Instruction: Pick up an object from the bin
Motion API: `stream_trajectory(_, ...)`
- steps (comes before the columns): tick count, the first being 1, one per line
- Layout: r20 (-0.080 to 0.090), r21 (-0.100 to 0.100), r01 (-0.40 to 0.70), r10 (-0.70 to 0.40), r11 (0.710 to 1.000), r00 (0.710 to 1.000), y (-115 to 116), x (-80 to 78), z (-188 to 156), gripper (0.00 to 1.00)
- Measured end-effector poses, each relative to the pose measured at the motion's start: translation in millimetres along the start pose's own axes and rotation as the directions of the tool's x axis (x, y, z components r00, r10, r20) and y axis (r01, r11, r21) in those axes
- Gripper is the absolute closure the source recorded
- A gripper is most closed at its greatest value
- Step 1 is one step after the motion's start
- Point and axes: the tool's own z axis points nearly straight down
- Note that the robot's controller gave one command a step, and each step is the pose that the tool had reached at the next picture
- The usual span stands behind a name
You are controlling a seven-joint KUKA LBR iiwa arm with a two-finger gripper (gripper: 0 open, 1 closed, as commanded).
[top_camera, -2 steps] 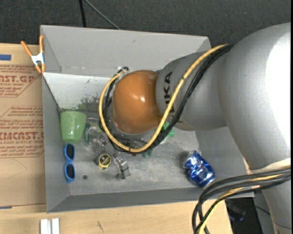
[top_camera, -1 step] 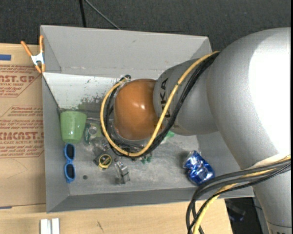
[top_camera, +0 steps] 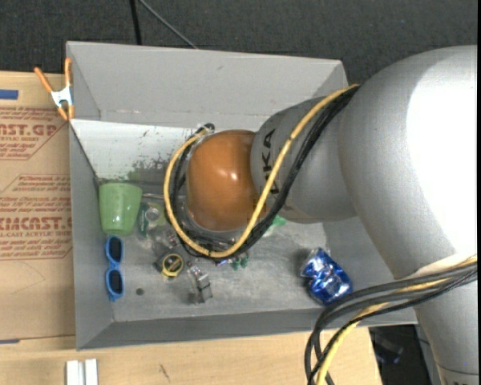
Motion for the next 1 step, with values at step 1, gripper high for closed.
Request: stream_trajectory(1, 0.001, 0.0, 0.0, 0.0, 1.0, 1.0, -0.4, -0.6, -1.3, 1.0)
